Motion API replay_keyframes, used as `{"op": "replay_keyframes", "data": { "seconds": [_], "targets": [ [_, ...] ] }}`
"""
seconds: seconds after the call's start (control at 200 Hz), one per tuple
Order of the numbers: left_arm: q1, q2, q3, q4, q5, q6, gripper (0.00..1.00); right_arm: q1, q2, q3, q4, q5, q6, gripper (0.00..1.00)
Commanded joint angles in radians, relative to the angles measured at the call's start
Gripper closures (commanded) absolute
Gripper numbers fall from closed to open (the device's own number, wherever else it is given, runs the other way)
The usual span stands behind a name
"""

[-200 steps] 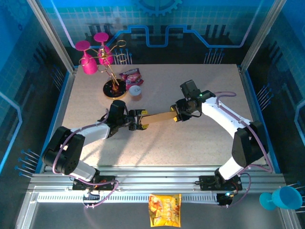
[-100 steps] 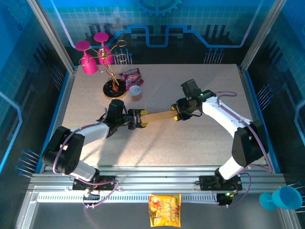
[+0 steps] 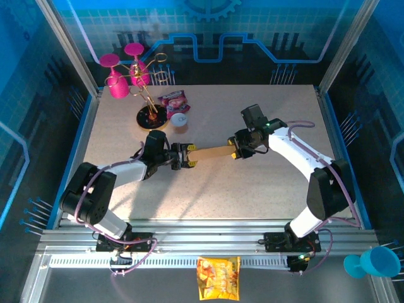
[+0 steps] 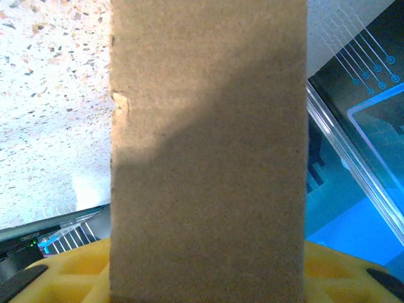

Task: Fold the paper box

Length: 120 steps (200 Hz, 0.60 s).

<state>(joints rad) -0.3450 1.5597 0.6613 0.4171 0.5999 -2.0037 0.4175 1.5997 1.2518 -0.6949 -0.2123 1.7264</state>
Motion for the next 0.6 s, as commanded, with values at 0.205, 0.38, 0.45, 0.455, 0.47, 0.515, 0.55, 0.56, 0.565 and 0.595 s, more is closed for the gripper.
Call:
{"op": "replay_keyframes", "data": {
  "seconds": [0.205,0.38,0.45,0.455,0.47,0.515,0.55,0.56,0.565,0.595],
  "targets": [
    [-0.003,0.037,0.034,0.064,0.005,-0.339,0.50,-0.001,0.026,0.006,-0.061,-0.001,-0.022,0.64],
    [-0.006,0.043,0.037,0.070,0.000,-0.340,0.51,-0.002,0.028,0.002,-0.058,-0.004,-0.021,0.64],
    [-0.009,0.051,0.047,0.067,0.002,-0.338,0.51,-0.002,0.029,0.001,-0.058,-0.007,-0.019,0.64],
    [-0.009,0.052,0.047,0.068,0.003,-0.337,0.51,-0.002,0.029,0.001,-0.058,-0.007,-0.018,0.64],
    [-0.011,0.054,0.049,0.070,0.002,-0.337,0.51,-0.001,0.028,0.001,-0.057,-0.008,-0.018,0.64],
    [-0.012,0.058,0.054,0.071,0.001,-0.337,0.52,-0.002,0.028,0.001,-0.055,-0.008,-0.017,0.64],
    [-0.014,0.062,0.056,0.070,-0.001,-0.337,0.53,0.000,0.027,0.001,-0.055,-0.008,-0.016,0.64],
    [-0.013,0.062,0.058,0.070,-0.002,-0.337,0.54,-0.001,0.028,0.001,-0.054,-0.009,-0.016,0.64],
    [-0.014,0.063,0.058,0.070,-0.002,-0.338,0.54,-0.001,0.028,0.001,-0.054,-0.009,-0.015,0.64],
    [-0.015,0.065,0.059,0.070,-0.004,-0.338,0.56,0.000,0.028,0.001,-0.053,-0.010,-0.014,0.64]
  ]
}}
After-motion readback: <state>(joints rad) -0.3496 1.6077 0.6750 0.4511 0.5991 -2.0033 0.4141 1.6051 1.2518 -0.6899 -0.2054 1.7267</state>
